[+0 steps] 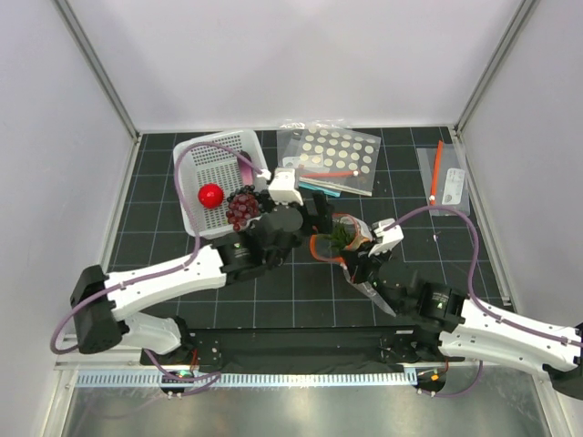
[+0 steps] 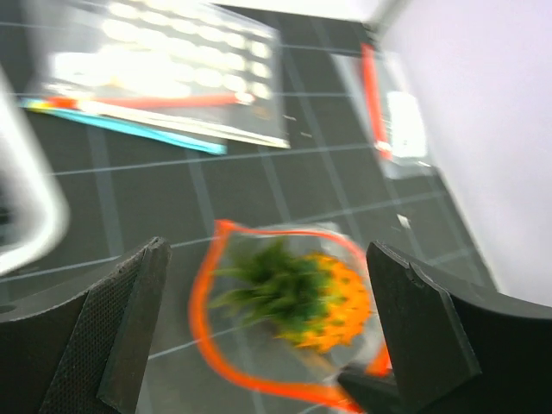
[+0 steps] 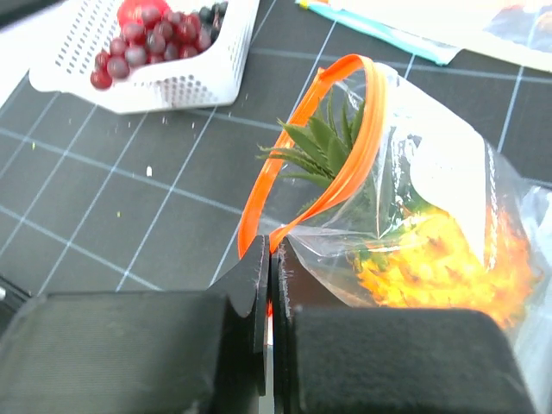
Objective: Place the food in the zip-top bag and seal the zipper
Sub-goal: Place the fake fruit in the zipper food storage bag, then adjust the zipper food storage bag at the center of the board.
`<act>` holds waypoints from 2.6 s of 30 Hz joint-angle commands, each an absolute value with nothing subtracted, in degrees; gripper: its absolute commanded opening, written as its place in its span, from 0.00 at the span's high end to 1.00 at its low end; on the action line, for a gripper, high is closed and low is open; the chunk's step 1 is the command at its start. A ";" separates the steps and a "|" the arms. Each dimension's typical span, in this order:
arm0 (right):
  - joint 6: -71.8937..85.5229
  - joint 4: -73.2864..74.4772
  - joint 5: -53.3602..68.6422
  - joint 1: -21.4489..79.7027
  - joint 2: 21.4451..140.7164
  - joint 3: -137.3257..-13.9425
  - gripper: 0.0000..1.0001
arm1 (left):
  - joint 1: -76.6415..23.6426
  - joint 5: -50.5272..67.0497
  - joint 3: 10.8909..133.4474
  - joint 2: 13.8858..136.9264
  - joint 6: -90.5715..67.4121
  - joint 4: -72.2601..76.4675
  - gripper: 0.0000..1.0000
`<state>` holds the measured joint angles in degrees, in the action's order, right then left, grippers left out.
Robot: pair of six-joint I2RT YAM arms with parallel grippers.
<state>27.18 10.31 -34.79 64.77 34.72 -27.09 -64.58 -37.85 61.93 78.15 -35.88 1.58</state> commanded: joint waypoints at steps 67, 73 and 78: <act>25.58 38.41 -49.95 59.43 67.32 -67.24 0.40 | -50.98 -14.24 59.41 79.54 -33.31 -8.44 1.00; 24.00 37.18 -43.51 52.31 71.19 -66.89 0.41 | -50.98 -13.71 59.59 79.63 -33.14 -8.53 1.00; 23.38 35.51 -39.55 49.92 71.11 -66.18 0.79 | -51.24 -13.97 60.20 80.77 -32.87 -8.44 1.00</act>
<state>24.18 37.95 -42.39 50.59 72.69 -65.34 -51.24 -13.06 59.53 81.56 -33.95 -10.98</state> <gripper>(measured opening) 0.253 0.012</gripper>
